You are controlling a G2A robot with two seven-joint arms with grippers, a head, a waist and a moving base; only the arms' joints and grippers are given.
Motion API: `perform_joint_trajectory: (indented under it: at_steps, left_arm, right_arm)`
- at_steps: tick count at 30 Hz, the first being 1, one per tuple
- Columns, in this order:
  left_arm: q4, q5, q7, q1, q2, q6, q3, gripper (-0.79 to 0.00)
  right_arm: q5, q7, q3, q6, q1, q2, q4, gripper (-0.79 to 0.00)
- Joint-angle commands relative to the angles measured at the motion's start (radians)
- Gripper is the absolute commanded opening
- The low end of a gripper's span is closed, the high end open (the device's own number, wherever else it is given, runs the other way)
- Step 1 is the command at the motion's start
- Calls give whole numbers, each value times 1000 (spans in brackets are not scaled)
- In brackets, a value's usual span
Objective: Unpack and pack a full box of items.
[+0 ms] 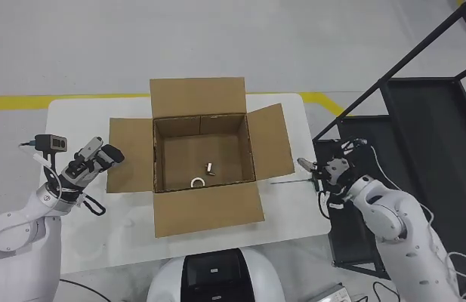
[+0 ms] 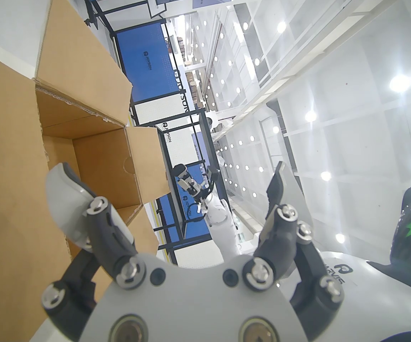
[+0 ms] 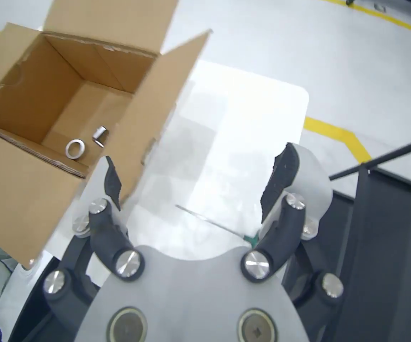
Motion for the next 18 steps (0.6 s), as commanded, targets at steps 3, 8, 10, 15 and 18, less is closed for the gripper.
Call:
perform_joint_trajectory:
  at_steps: [3, 8, 10, 15, 18]
  left_arm:
    - [0, 0, 0, 0, 0, 0, 0, 0]
    - [0, 0, 0, 0, 0, 0, 0, 0]
    - [0, 0, 0, 0, 0, 0, 0, 0]
    - [0, 0, 0, 0, 0, 0, 0, 0]
    - [0, 0, 0, 0, 0, 0, 0, 0]
  right_arm:
    - [-19, 81, -11, 10, -5, 2, 66, 0]
    - [-43, 140, -66, 34, 28, 0, 148, 0]
    - [-55, 163, -83, 50, 46, -1, 181, 0]
    - [-57, 200, -131, 62, 114, -5, 298, 0]
    - [-61, 218, -166, 57, 165, -7, 366, 0]
